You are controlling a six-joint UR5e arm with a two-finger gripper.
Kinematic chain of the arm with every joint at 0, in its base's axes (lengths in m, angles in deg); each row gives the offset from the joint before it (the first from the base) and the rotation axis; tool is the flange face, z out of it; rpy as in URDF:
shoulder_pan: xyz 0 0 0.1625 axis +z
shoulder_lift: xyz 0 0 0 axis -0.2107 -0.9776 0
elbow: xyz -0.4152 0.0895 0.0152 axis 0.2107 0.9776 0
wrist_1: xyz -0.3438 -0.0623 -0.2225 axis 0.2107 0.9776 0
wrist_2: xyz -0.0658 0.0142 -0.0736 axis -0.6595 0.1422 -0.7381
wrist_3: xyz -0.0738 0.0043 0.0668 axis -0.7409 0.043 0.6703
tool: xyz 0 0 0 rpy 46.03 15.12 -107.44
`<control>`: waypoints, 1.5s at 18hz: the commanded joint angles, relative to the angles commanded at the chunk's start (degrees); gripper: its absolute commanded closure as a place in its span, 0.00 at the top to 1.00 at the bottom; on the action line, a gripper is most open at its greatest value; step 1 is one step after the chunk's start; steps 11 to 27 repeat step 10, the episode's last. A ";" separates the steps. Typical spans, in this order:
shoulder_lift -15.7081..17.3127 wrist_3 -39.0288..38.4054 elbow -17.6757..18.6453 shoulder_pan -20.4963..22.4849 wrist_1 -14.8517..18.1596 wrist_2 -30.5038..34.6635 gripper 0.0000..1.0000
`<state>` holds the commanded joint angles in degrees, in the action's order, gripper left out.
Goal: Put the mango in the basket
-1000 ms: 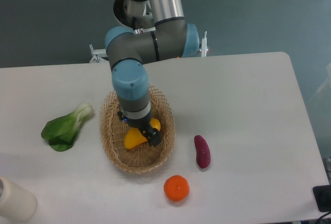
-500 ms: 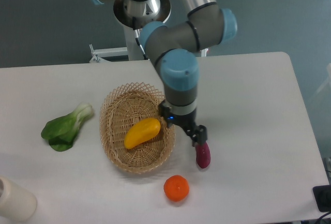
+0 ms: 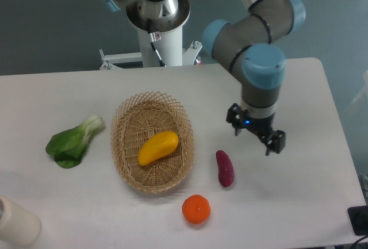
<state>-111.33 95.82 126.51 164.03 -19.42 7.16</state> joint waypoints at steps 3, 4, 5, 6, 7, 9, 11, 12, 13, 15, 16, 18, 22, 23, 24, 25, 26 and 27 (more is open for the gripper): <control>0.00 6.06 0.17 3.95 0.00 -2.19 1.00; 0.00 7.55 0.26 5.10 0.09 -2.63 1.00; 0.09 9.31 0.35 6.33 0.61 -2.64 1.00; 0.09 10.28 0.26 6.42 1.14 -2.64 1.00; 0.09 10.47 0.35 6.43 1.32 -2.55 1.00; 0.17 10.47 0.61 6.34 1.23 -2.55 1.00; 0.17 10.47 0.88 6.25 1.23 -2.38 1.00; 0.17 10.47 0.88 6.25 1.23 -2.38 1.00; 0.17 10.47 0.88 6.25 1.23 -2.38 1.00; 0.17 10.47 0.88 6.25 1.23 -2.38 1.00; 0.17 10.47 0.88 6.25 1.23 -2.38 1.00; 0.17 10.47 0.88 6.25 1.23 -2.38 1.00; 0.17 10.47 0.88 6.25 1.23 -2.38 1.00; 0.17 10.47 0.88 6.25 1.23 -2.38 1.00; 0.17 10.47 0.88 6.25 1.23 -2.38 1.00; 0.17 10.47 0.88 6.25 1.23 -2.38 1.00; 0.17 10.47 0.88 6.25 1.23 -2.38 1.00; 0.17 10.47 0.88 6.25 1.23 -2.38 1.00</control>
